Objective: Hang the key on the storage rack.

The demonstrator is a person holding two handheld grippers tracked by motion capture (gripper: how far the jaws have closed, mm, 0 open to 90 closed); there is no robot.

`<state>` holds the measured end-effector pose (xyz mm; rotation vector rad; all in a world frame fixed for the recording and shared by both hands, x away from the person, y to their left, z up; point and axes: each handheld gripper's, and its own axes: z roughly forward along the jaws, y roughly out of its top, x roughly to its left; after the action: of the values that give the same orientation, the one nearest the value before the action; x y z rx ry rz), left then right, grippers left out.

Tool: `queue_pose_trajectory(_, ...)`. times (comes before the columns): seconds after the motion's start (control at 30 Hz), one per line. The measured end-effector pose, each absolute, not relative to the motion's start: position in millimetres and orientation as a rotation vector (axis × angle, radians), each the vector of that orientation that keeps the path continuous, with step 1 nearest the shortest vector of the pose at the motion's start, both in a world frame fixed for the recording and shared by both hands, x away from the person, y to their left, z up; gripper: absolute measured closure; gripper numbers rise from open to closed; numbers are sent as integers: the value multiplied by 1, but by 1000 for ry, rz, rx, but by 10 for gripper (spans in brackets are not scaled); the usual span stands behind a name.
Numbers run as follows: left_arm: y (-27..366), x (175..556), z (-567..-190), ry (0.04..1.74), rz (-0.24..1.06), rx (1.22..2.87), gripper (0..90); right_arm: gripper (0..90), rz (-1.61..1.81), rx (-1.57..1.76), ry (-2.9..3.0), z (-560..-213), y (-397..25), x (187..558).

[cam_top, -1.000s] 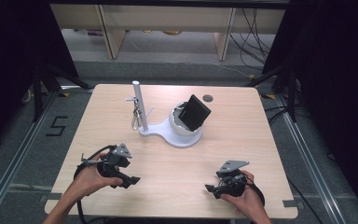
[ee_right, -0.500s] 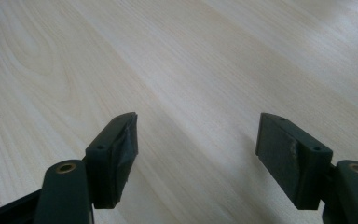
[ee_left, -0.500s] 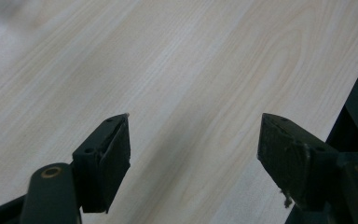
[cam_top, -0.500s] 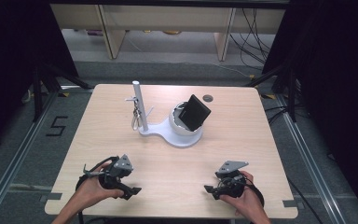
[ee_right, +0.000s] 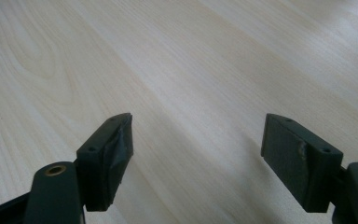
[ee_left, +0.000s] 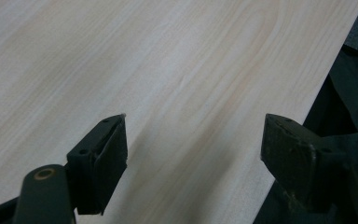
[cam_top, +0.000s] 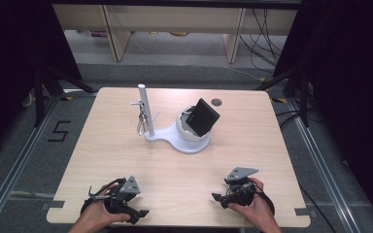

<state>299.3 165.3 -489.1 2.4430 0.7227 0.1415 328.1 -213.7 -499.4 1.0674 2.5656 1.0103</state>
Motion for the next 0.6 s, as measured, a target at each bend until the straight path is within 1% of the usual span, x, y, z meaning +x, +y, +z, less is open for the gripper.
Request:
queue_pose_trajectory(0.1,165,296,-491,696,148,2460,219,255,1008,1032,2567,-499,-215,330)
queue_pose_trajectory(0.17,163,291,-495,757,142,2394,219,253,1002,1030,2573,-499,-215,330)
queue_pose_trajectory(0.2,164,291,-495,722,155,2423,219,251,1003,1036,2574,-498,-215,329)
queue_pose_trajectory(0.27,162,288,-497,750,162,2403,219,250,992,1043,2589,-498,-214,329)
queue_pose_trajectory(0.47,161,284,-500,722,161,2430,219,247,1013,1049,2581,-498,-212,328)
queue_pose_trajectory(0.6,161,283,-502,742,163,2406,219,246,994,1019,2589,-497,-213,329)
